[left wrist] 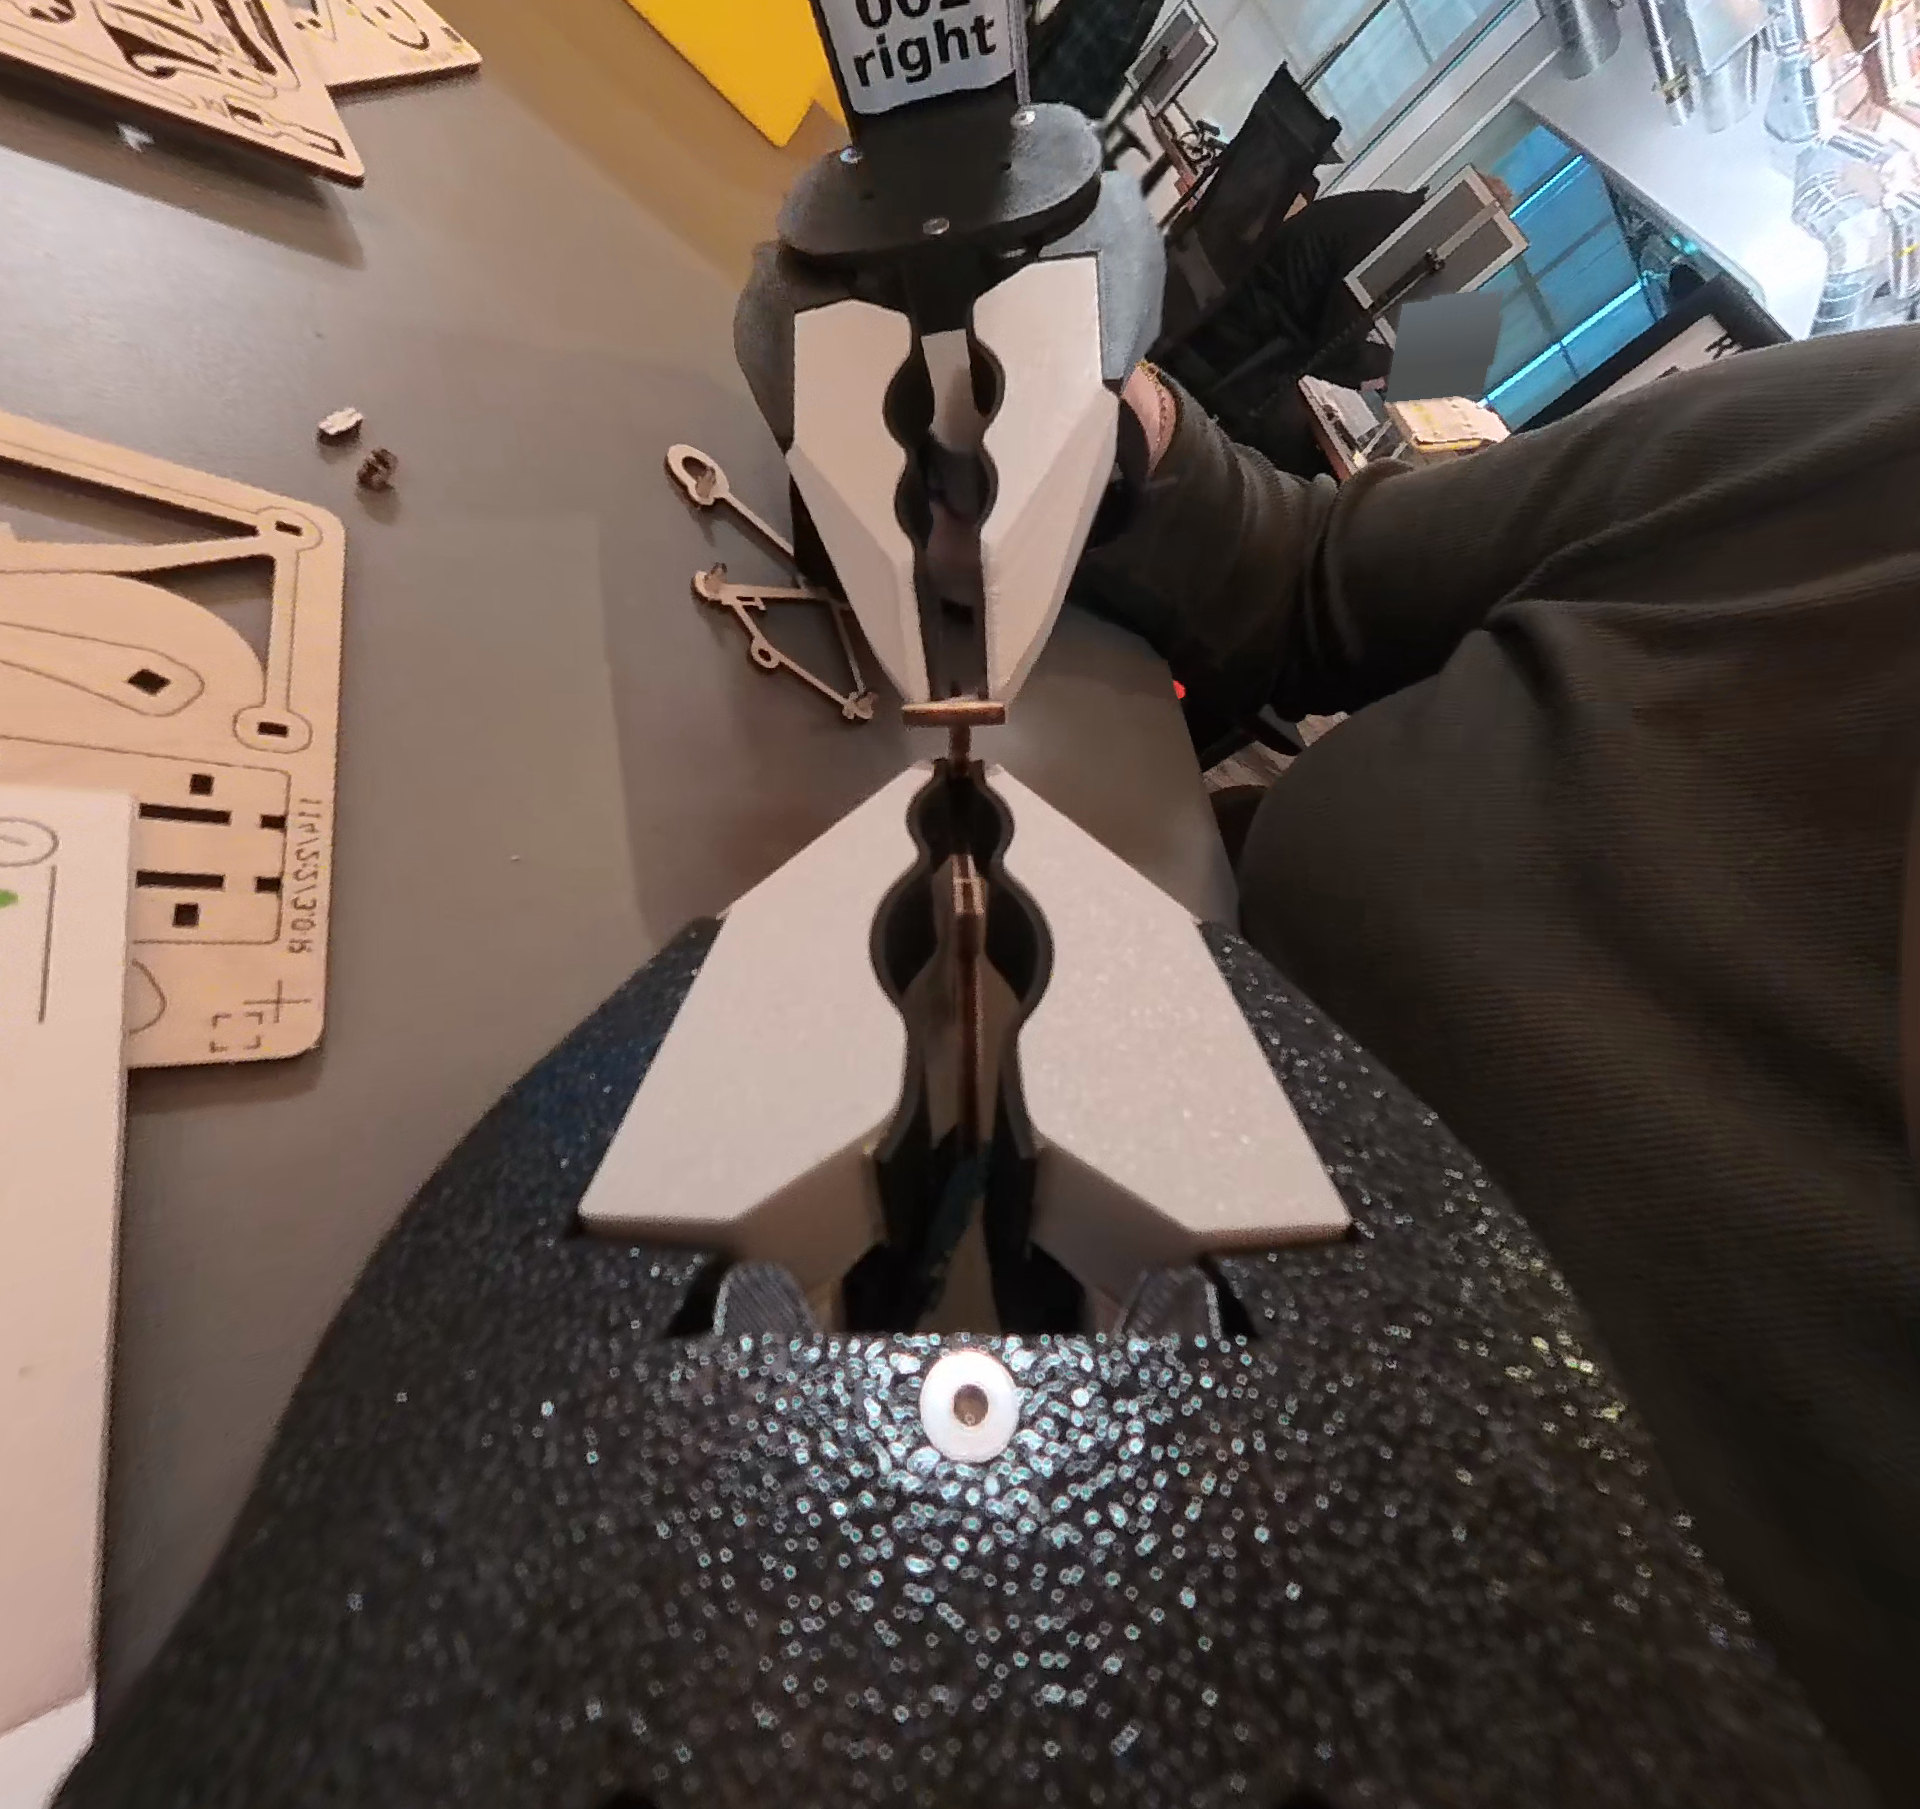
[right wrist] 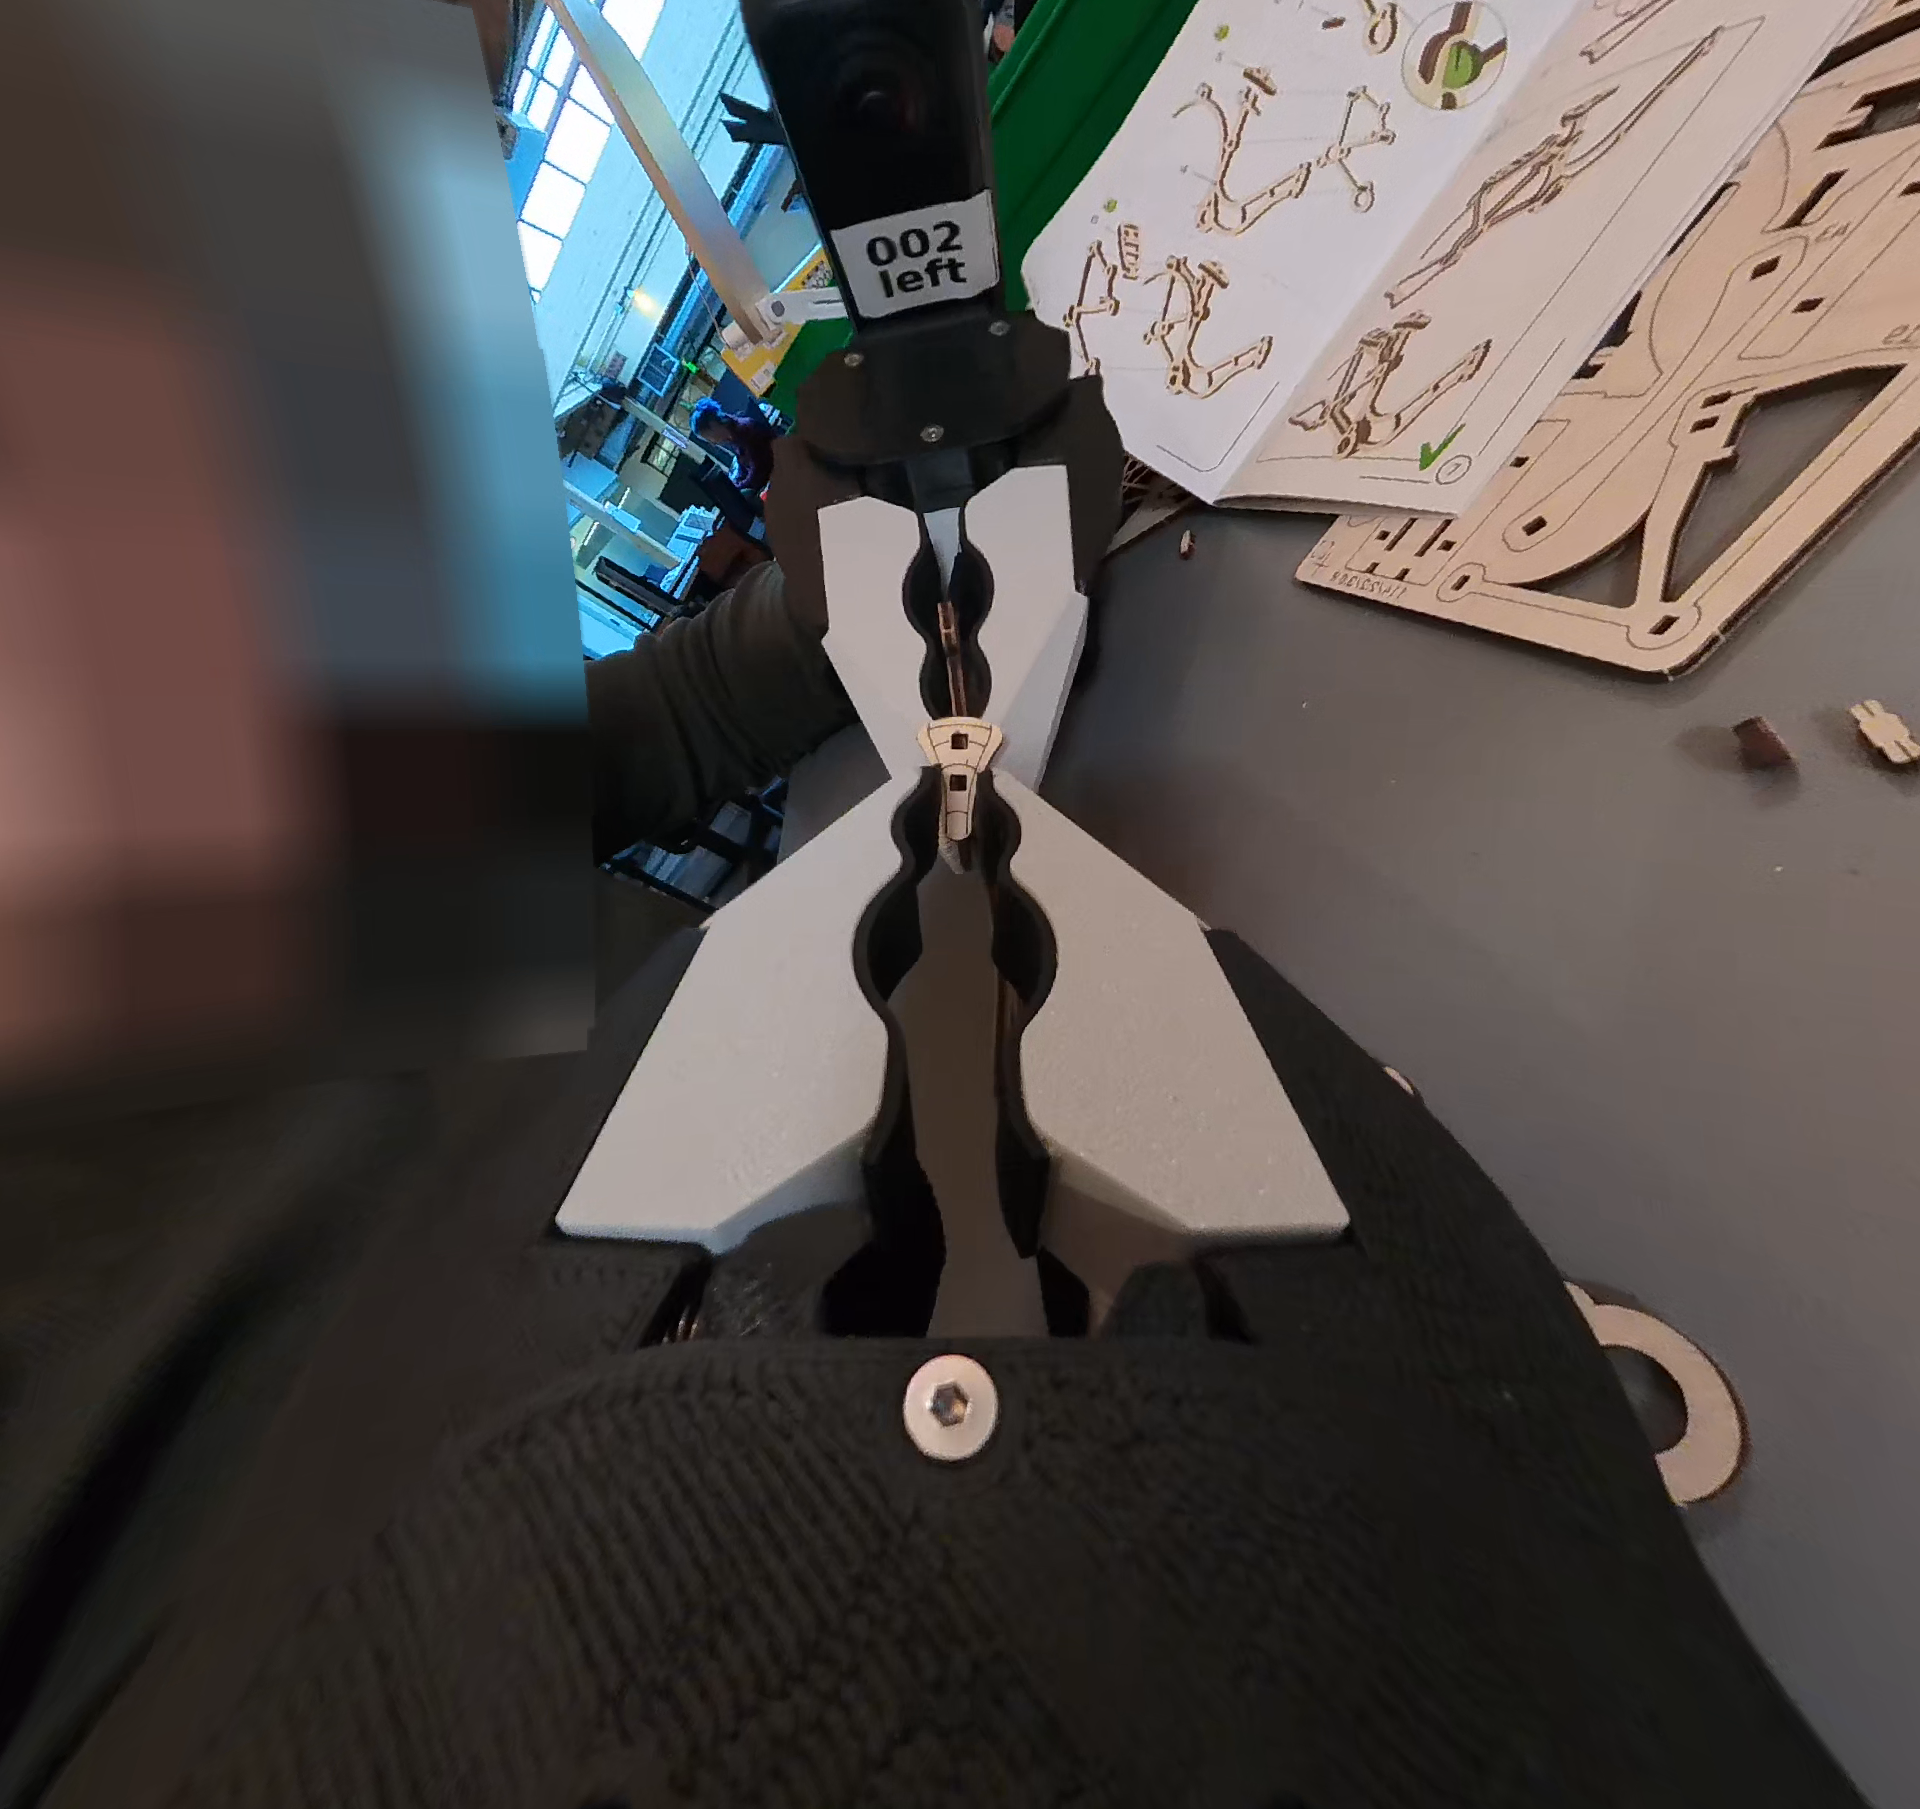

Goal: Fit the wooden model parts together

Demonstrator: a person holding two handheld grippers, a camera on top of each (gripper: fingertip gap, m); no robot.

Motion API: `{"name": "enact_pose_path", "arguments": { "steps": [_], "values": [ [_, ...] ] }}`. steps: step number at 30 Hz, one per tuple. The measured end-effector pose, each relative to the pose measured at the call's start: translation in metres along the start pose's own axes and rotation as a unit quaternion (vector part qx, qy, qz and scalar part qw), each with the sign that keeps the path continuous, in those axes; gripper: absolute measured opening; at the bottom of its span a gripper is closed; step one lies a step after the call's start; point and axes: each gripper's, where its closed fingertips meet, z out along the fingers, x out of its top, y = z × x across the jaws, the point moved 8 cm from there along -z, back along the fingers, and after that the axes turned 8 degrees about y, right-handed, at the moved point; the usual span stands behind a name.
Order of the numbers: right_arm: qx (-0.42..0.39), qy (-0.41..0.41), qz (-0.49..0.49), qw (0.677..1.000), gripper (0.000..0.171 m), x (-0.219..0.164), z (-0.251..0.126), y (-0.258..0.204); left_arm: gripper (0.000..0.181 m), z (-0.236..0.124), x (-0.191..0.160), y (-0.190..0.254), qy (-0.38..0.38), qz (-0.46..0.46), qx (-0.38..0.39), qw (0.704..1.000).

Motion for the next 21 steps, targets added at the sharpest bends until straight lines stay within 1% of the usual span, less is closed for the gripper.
{"name": "enact_pose_path", "arguments": {
  "steps": [6,10,21],
  "values": [
    [-0.001,-0.006,-0.001,1.0,0.005,-0.0004,0.0017,0.0001,0.0,0.0004,-0.0008,-0.0007,-0.01,-0.014,-0.013,1.0],
    [-0.002,-0.01,-0.01,1.0,0.005,-0.0013,0.0018,-0.0013,0.0,0.0006,-0.0012,-0.0004,-0.01,-0.007,-0.01,1.0],
    [-0.004,-0.042,-0.033,0.999,0.005,-0.0048,0.003,-0.0042,0.0,0.0024,-0.0041,0.0004,-0.033,-0.015,-0.025,0.999]
  ]
}}
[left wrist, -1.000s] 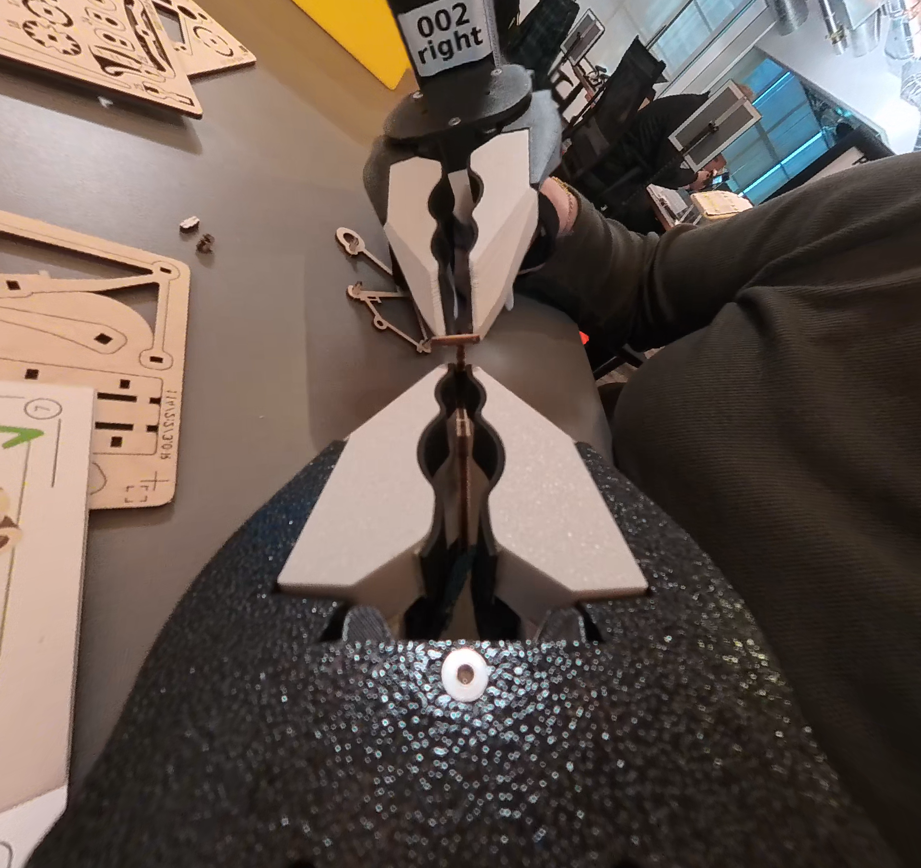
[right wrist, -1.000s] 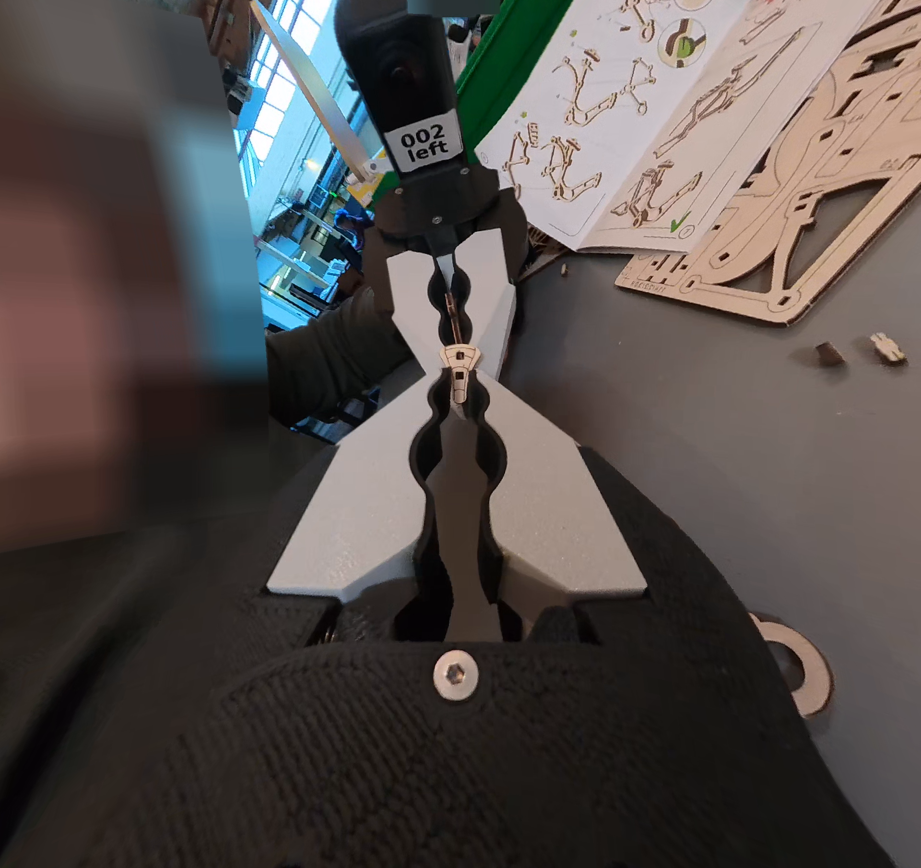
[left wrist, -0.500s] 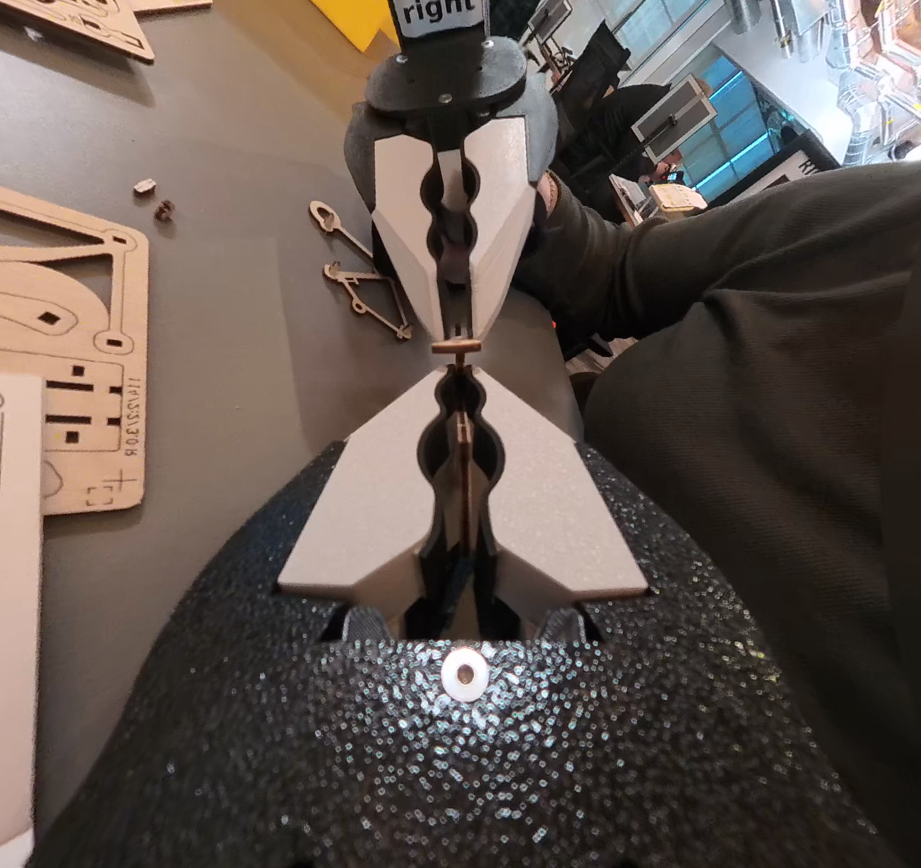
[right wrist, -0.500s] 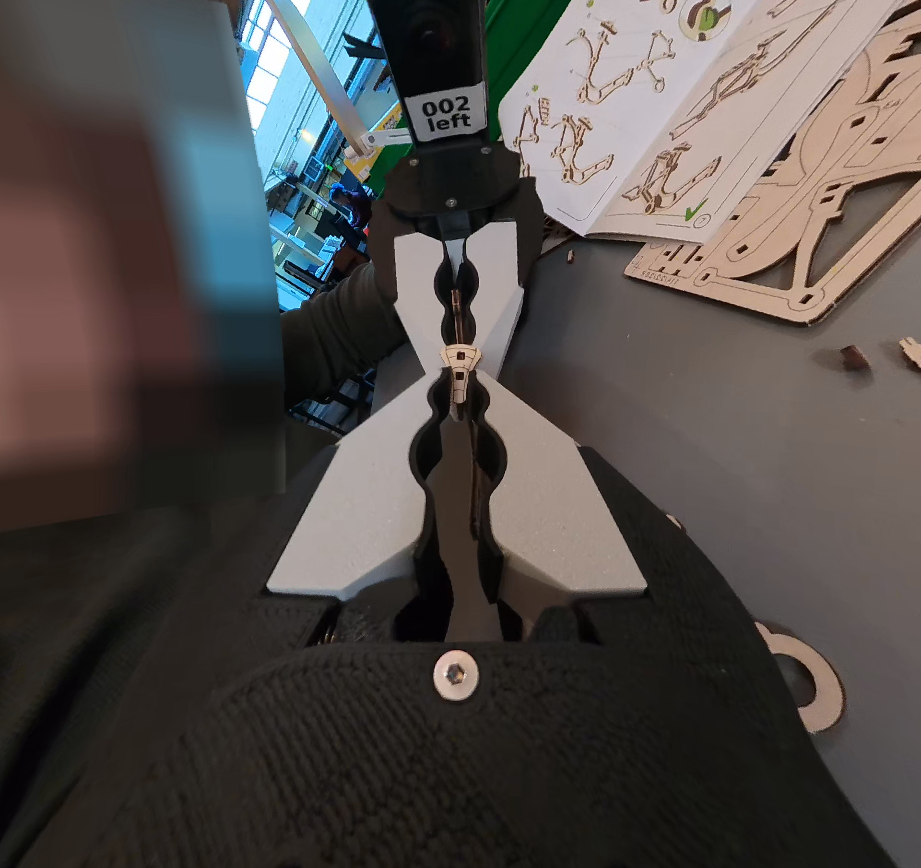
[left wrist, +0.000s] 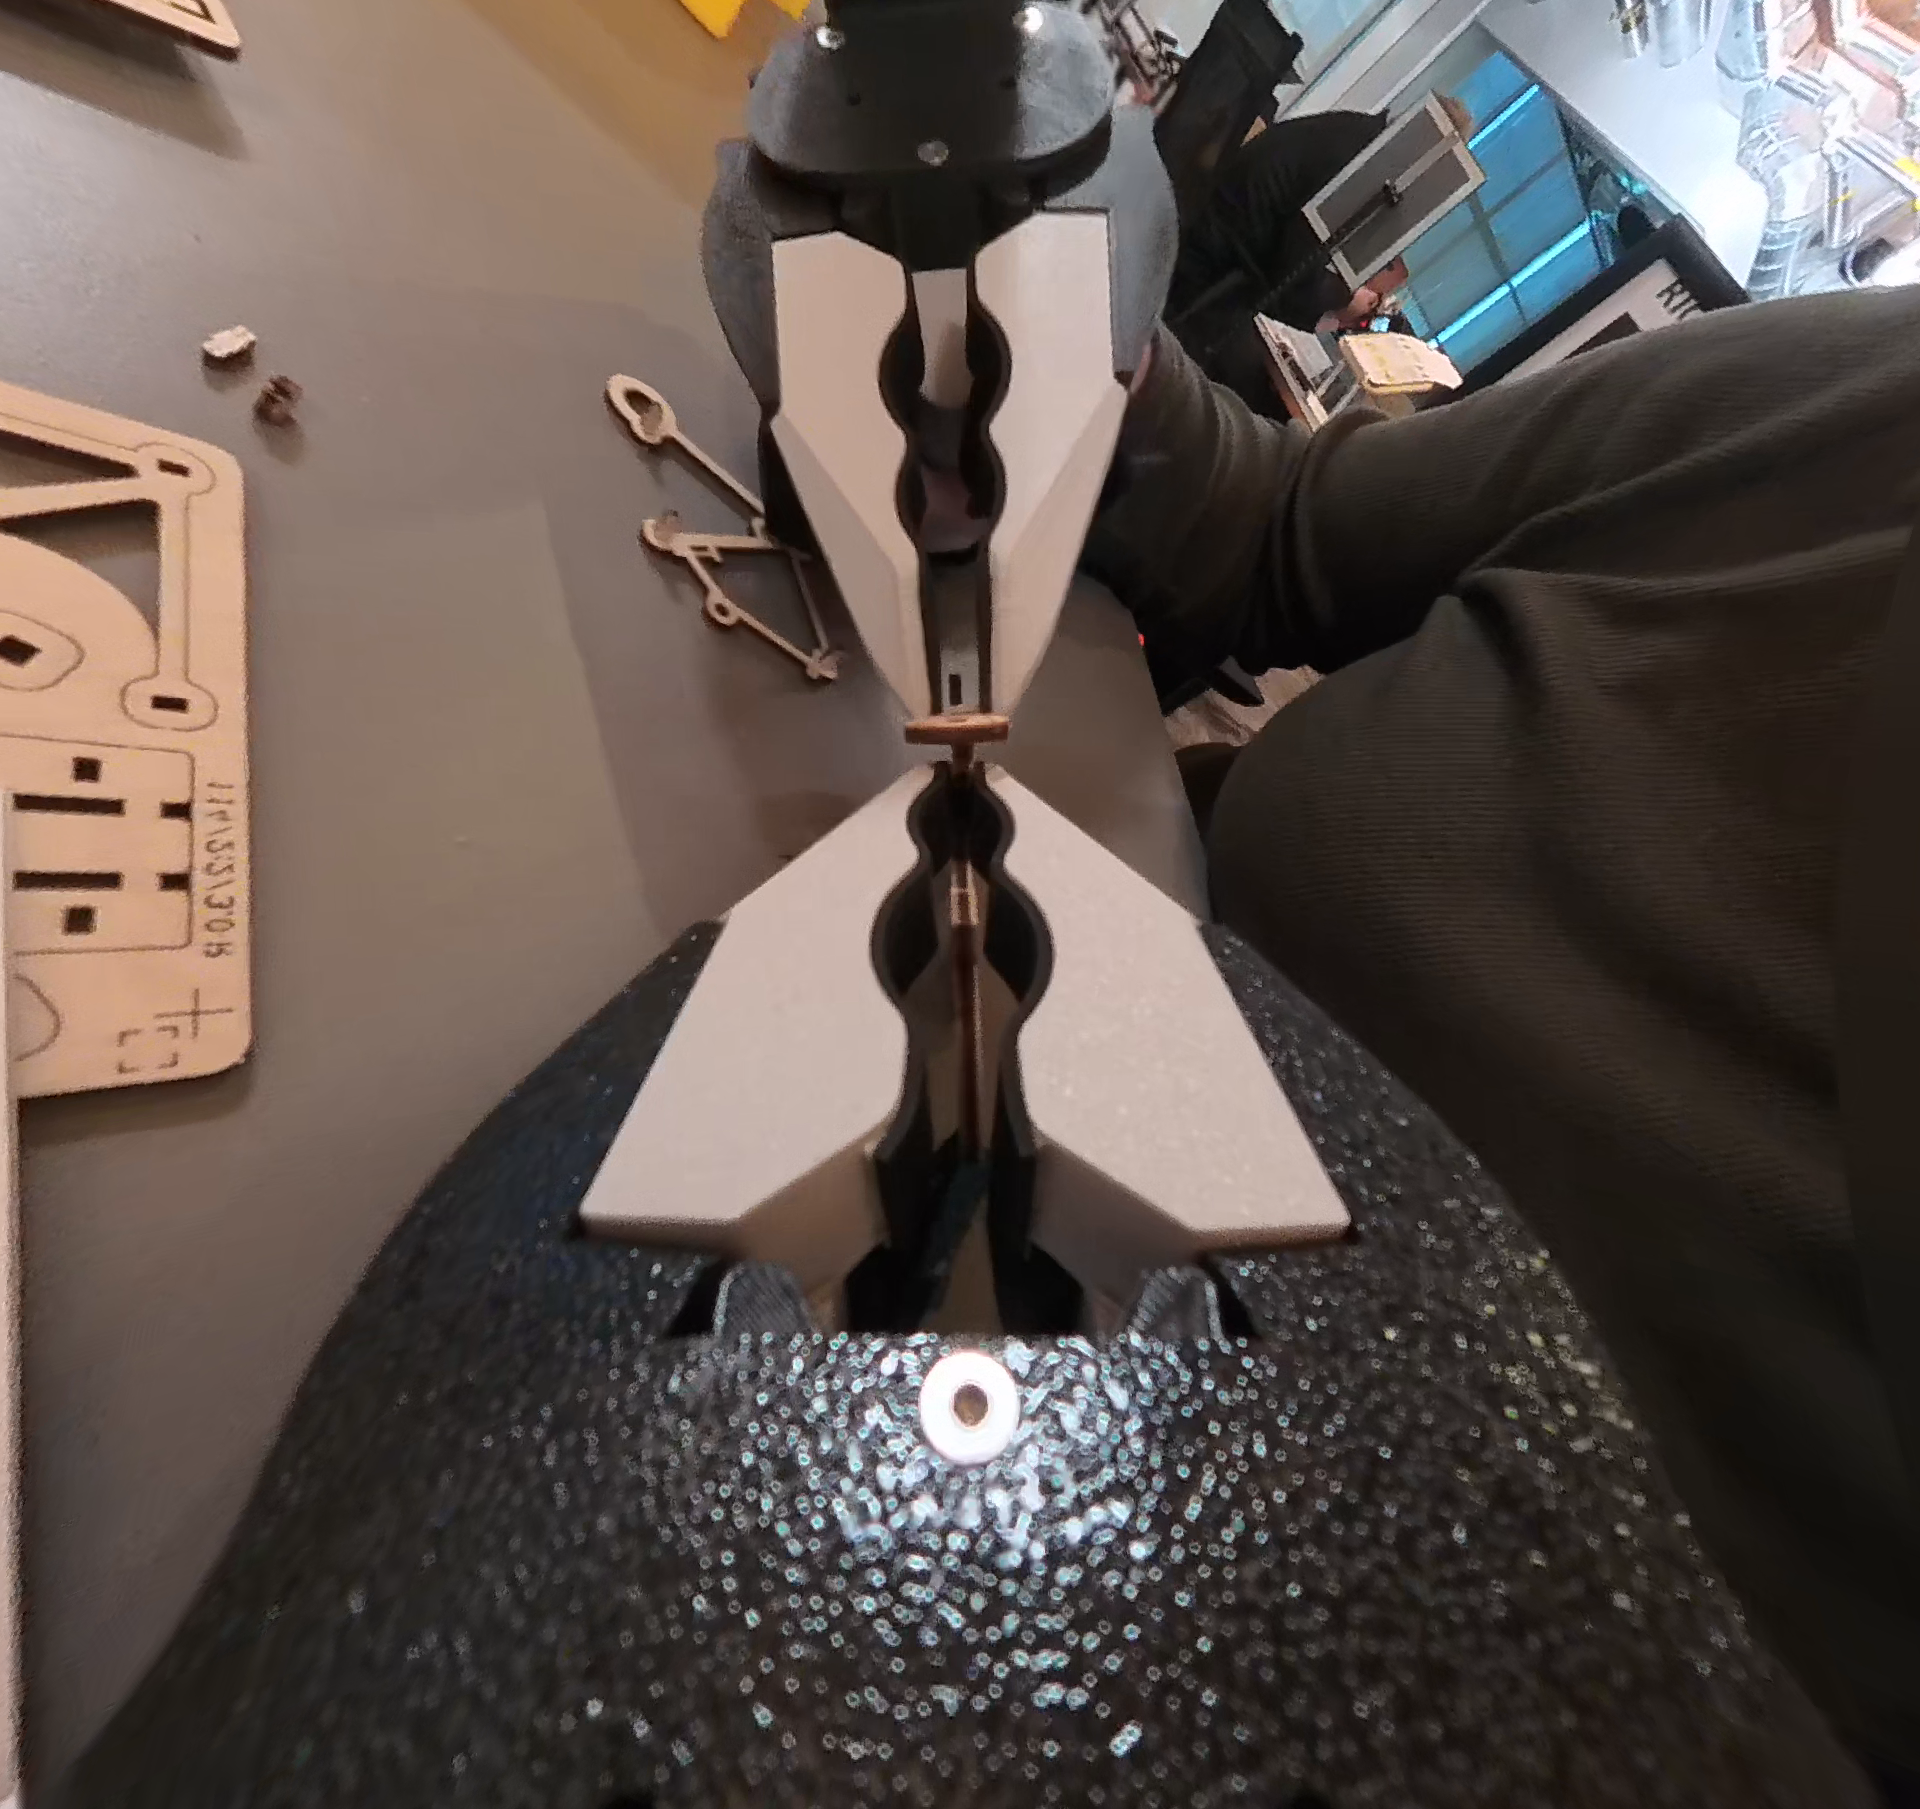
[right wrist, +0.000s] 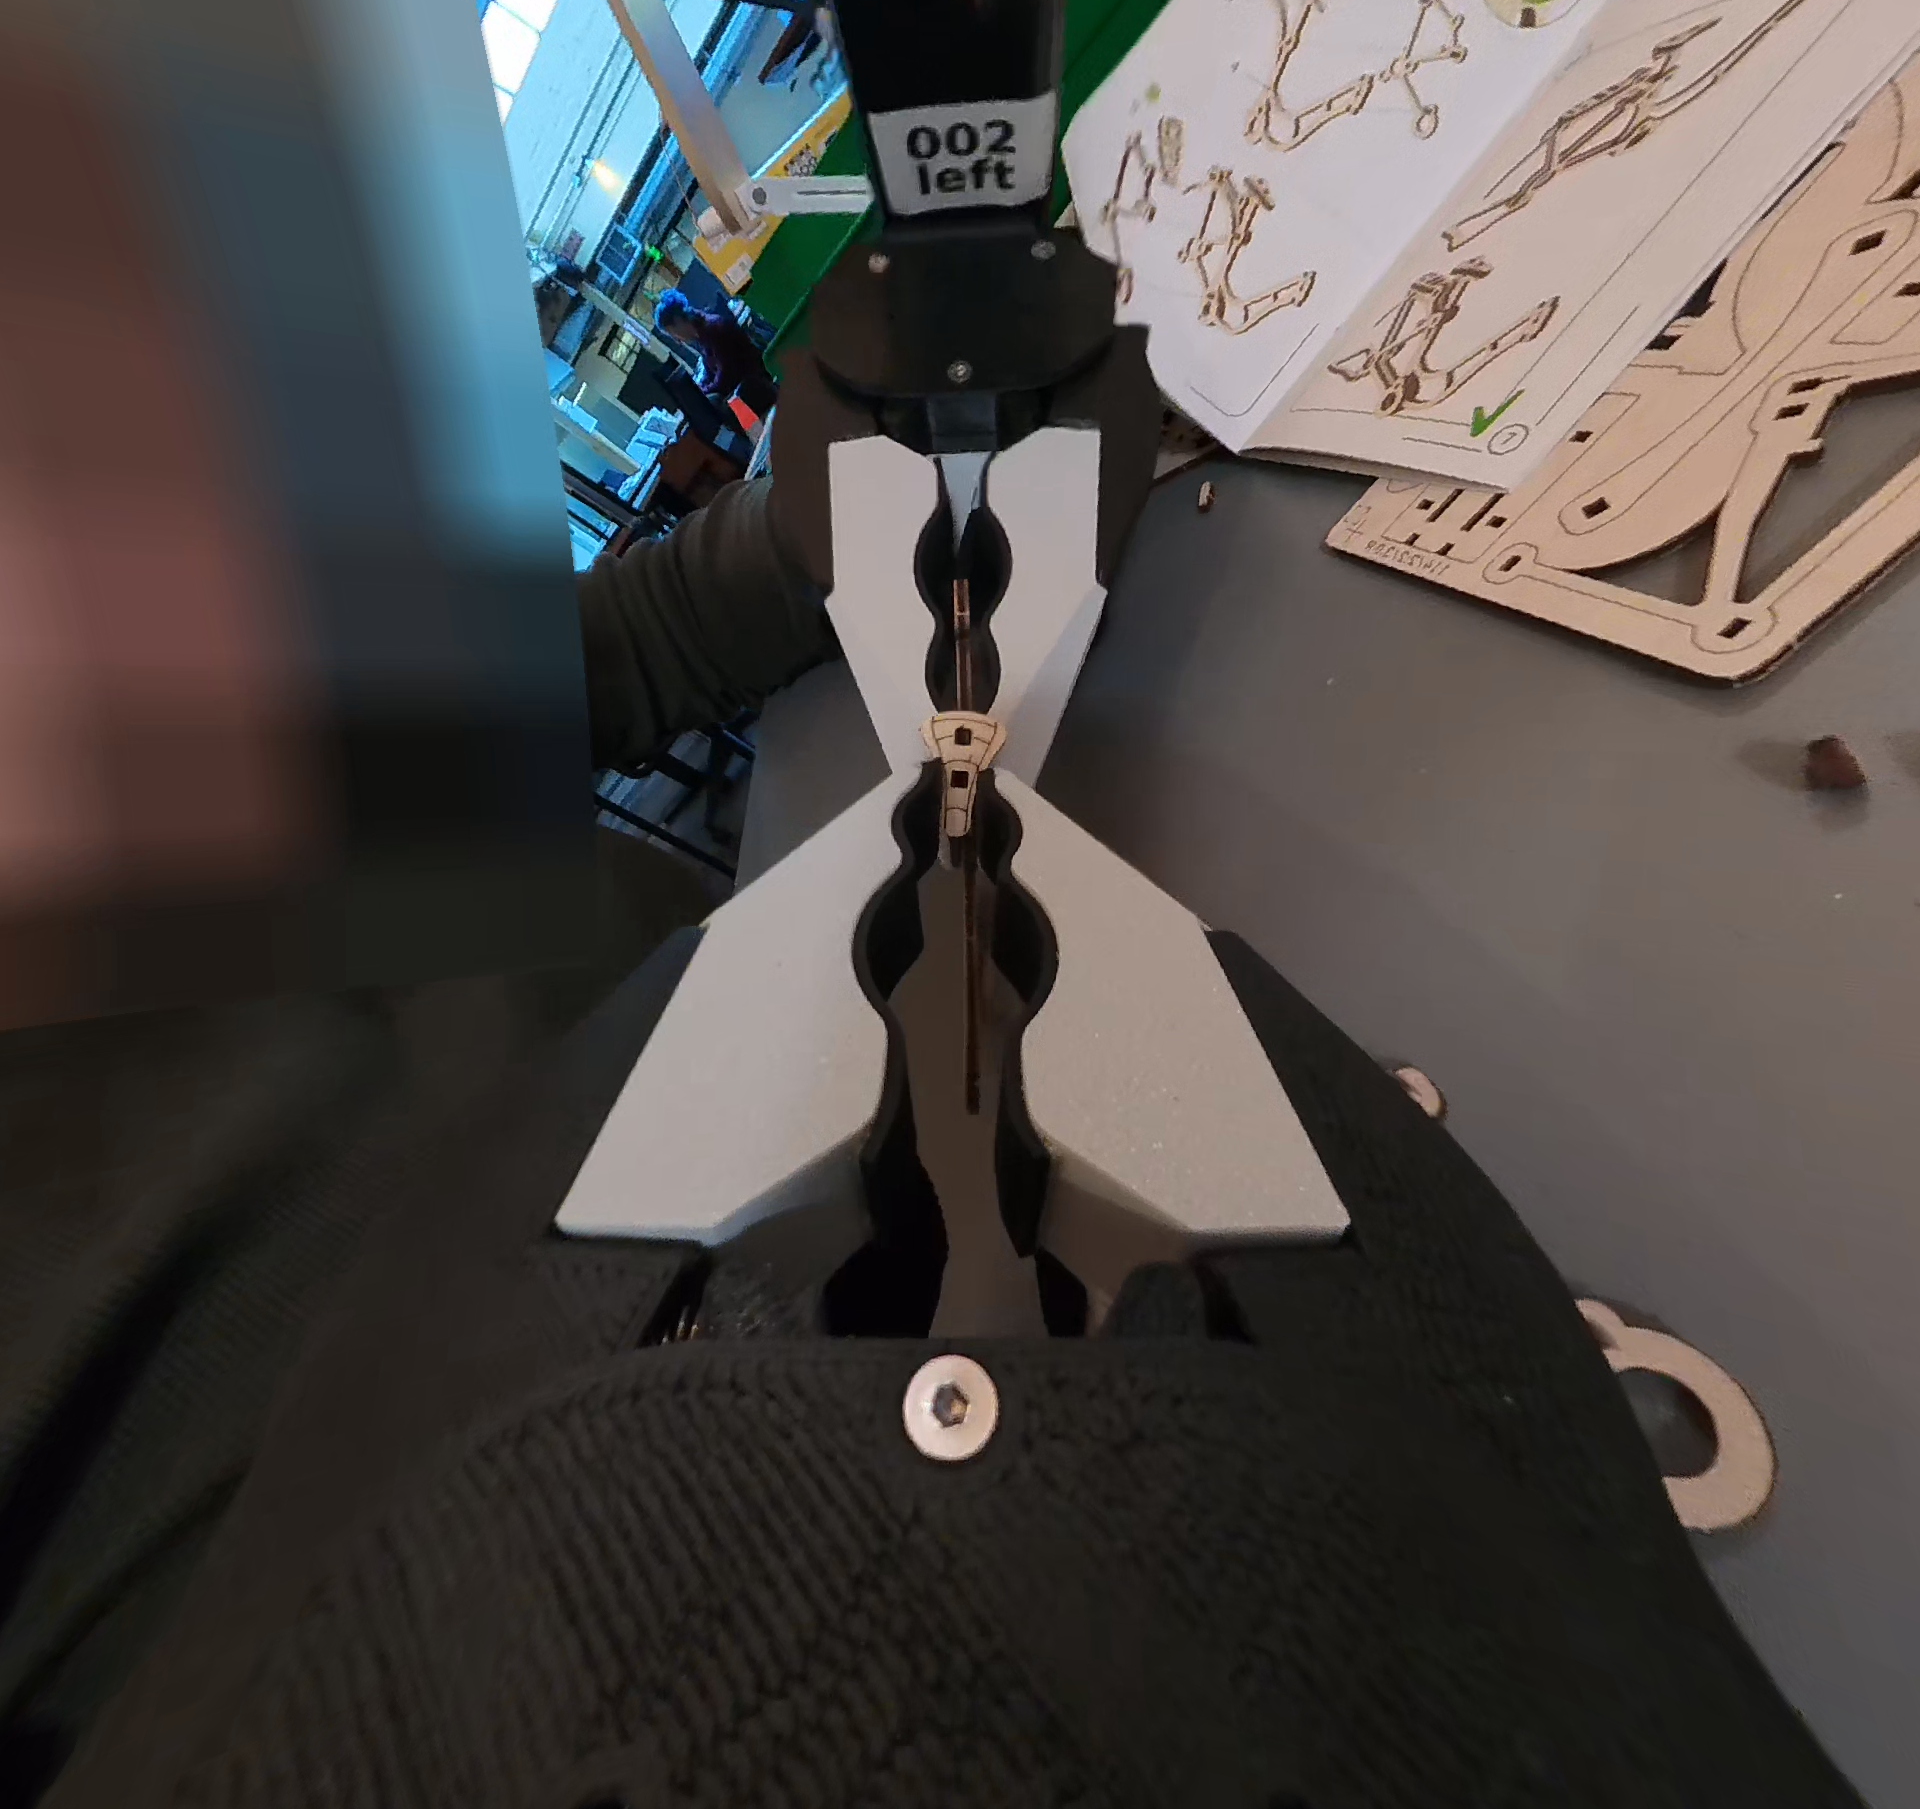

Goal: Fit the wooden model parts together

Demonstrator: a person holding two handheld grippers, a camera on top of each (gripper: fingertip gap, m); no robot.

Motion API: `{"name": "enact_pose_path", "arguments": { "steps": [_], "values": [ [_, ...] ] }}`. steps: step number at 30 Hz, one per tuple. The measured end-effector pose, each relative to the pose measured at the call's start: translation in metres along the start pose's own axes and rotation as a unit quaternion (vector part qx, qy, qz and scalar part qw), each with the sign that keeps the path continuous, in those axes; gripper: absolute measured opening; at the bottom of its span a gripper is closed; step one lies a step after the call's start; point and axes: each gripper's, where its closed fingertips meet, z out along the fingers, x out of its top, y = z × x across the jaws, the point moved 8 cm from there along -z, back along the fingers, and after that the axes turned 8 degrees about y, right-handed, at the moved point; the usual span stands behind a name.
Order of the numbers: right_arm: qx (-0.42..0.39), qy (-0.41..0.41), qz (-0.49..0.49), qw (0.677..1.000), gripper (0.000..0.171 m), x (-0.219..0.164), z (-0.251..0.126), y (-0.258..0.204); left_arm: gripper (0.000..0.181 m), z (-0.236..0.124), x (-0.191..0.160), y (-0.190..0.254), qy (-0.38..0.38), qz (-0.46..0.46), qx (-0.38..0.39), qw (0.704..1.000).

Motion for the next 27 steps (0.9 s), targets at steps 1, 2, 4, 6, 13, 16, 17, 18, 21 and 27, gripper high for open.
{"name": "enact_pose_path", "arguments": {
  "steps": [1,2,4,6,13,16,17,18,21,27],
  "values": [
    [0.001,-0.008,-0.001,1.0,0.005,-0.0009,-0.0001,-0.0004,0.0,0.0009,-0.0008,0.0003,-0.007,-0.001,-0.003,1.0],
    [0.0,-0.016,-0.003,1.0,0.005,-0.0014,-0.0001,-0.0004,0.0,0.0017,-0.0016,0.0001,-0.013,-0.002,-0.004,1.0],
    [-0.005,-0.041,-0.012,0.999,0.005,-0.0013,0.0002,-0.0022,0.0,0.0031,-0.003,0.0006,-0.025,-0.006,-0.011,1.0],
    [-0.017,-0.067,-0.026,0.997,0.005,0.0008,0.0008,-0.0047,0.0,0.0039,-0.0038,0.0008,-0.03,-0.005,-0.013,0.999],
    [-0.029,-0.144,-0.057,0.988,0.005,0.0051,0.0051,-0.007,0.0,0.0062,-0.0065,0.0004,-0.048,-0.008,-0.013,0.999],
    [-0.024,-0.121,-0.04,0.992,0.005,0.0039,0.0043,-0.0016,0.0,0.0055,-0.0059,-0.0021,-0.045,-0.015,-0.002,0.999],
    [-0.015,-0.113,-0.03,0.993,0.005,0.0027,0.0036,-0.001,0.0,0.0055,-0.0058,-0.0015,-0.044,-0.015,-0.006,0.999],
    [-0.01,-0.111,-0.029,0.993,0.005,0.0014,0.003,-0.0014,0.0,0.0062,-0.0063,-0.0007,-0.047,-0.011,-0.007,0.999],
    [-0.002,-0.108,-0.024,0.994,0.005,0.0001,0.0029,-0.0004,0.0,0.0068,-0.007,-0.0002,-0.051,-0.009,-0.008,0.999],
    [0.009,-0.114,-0.023,0.993,0.005,-0.0042,0.0046,-0.0013,0.0,0.0084,-0.0097,0.0017,-0.068,-0.005,-0.016,0.998]
  ]
}}
